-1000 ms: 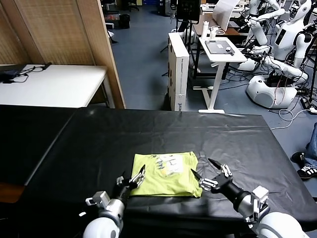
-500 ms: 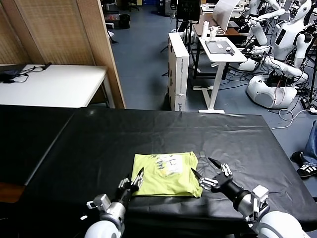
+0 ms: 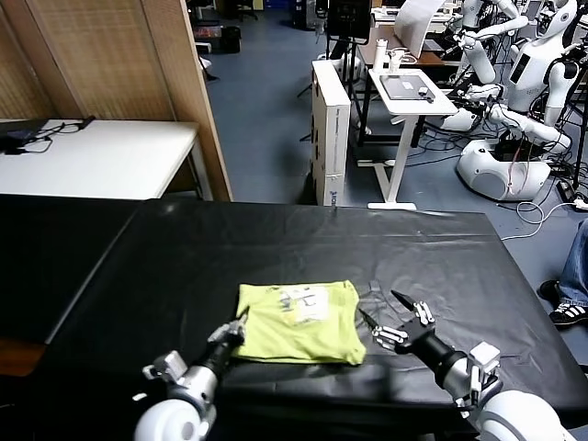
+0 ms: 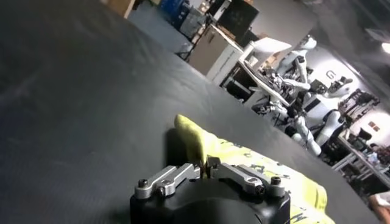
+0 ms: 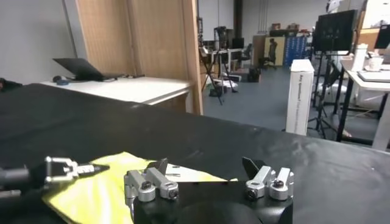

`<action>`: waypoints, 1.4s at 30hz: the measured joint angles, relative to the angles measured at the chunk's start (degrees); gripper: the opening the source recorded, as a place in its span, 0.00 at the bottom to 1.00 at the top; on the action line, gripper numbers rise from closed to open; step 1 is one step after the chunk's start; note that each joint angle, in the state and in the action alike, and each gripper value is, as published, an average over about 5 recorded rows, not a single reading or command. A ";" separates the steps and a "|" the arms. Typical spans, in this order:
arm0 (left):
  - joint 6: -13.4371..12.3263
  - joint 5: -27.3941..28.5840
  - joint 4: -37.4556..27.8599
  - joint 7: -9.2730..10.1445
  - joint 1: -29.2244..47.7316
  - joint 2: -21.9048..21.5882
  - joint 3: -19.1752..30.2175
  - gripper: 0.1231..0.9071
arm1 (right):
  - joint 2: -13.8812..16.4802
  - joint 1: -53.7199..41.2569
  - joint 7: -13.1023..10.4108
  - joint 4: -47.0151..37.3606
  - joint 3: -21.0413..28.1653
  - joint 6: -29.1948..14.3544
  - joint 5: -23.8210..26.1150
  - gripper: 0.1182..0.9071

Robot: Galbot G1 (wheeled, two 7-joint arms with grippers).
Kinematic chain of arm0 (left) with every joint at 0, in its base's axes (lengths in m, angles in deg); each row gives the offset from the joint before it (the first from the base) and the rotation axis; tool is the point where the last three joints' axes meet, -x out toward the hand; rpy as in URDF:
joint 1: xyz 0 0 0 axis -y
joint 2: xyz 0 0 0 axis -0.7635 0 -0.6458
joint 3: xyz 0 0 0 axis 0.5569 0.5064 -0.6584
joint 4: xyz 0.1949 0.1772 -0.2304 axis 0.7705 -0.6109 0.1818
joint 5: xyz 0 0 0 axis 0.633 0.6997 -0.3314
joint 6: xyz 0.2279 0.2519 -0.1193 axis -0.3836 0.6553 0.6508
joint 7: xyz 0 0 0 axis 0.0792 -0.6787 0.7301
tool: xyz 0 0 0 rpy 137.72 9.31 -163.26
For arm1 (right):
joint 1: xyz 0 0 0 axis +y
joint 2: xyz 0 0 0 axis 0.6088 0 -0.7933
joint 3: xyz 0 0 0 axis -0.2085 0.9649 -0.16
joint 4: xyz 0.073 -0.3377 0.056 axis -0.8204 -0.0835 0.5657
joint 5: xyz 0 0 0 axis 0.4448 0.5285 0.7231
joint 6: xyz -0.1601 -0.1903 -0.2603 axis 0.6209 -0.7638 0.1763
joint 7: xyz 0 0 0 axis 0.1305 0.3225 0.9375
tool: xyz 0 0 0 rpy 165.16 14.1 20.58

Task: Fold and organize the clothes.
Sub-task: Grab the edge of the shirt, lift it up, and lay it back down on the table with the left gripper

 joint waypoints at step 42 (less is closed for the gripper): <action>7.30 -8.66 2.88 11.68 11.43 -9.48 13.07 0.08 | -7.02 1.39 -1.13 -1.94 2.24 1.38 5.01 1.00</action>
